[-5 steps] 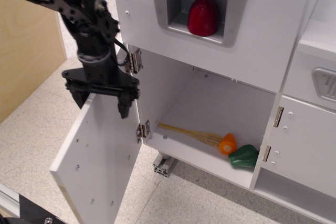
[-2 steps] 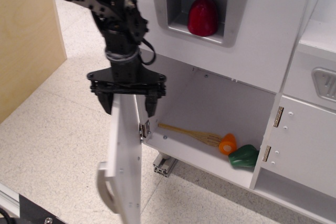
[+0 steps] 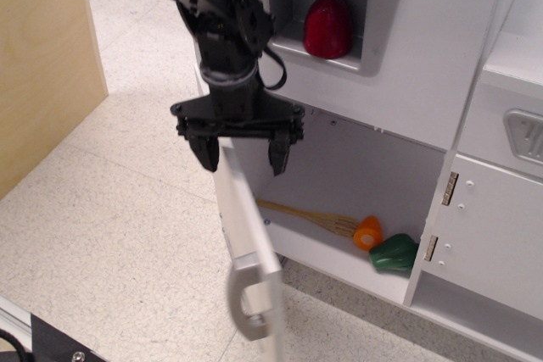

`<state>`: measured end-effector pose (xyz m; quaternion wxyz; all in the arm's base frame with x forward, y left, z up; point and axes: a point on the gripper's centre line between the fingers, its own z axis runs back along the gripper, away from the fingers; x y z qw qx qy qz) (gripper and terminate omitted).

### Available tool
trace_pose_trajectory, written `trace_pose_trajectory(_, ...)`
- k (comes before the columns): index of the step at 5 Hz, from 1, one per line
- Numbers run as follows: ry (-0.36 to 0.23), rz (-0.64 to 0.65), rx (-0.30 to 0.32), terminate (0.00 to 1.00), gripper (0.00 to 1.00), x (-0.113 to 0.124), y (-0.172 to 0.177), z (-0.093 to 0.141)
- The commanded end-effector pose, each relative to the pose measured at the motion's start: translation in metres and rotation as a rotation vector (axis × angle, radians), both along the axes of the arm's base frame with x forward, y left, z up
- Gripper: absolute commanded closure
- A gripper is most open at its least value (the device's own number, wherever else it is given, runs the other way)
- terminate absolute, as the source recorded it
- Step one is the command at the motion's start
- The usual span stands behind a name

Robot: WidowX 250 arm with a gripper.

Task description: Close low fridge

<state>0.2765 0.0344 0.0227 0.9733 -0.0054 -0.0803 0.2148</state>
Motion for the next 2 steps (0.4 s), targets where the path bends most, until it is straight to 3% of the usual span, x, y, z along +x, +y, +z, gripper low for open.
trace_pose_trajectory(1,-0.062,-0.060,0.001,0.00,0.00,-0.030,0.010,0.051)
trace_pose_trajectory(2,0.005,-0.123,-0.003,0.00,0.00,-0.055,0.025,0.043)
